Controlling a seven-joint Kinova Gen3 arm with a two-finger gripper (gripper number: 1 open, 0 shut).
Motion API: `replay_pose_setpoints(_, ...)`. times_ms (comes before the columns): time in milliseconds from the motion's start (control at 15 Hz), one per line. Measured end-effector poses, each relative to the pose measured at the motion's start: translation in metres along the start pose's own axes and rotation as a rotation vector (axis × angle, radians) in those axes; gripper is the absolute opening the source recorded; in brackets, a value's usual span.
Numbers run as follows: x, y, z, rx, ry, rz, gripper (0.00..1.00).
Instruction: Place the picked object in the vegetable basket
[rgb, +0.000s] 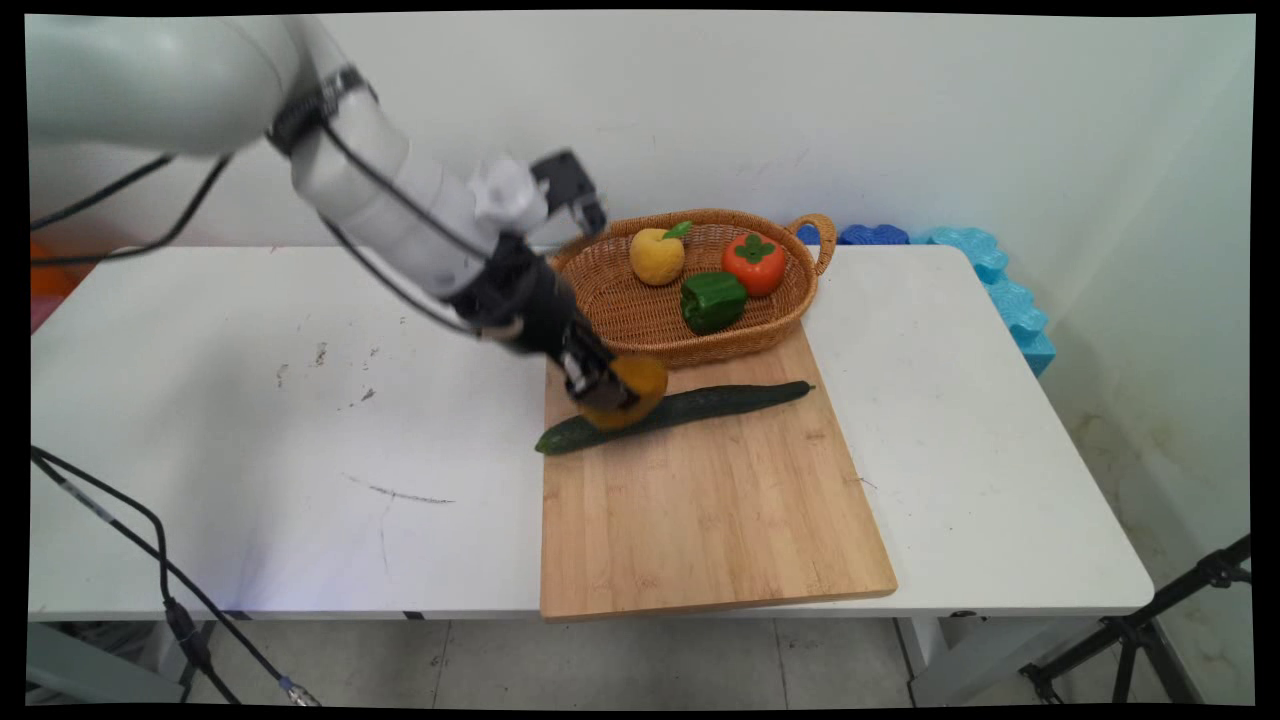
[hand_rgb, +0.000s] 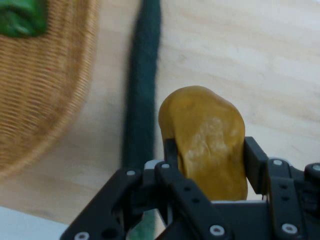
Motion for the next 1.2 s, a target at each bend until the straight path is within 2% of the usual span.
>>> replay_pose_setpoints(267, 0.031, -0.035, -0.021, 0.044, 0.03, -0.037, 0.0)
replay_pose_setpoints(533, 0.046, -0.065, -0.022, 0.089, 0.036, -0.07, 0.0)
replay_pose_setpoints(867, 0.058, -0.112, 0.003, 0.166, 0.025, -0.115, 0.0)
replay_pose_setpoints(1200, 0.057, -0.153, 0.043, 0.23, 0.004, -0.153, 0.0)
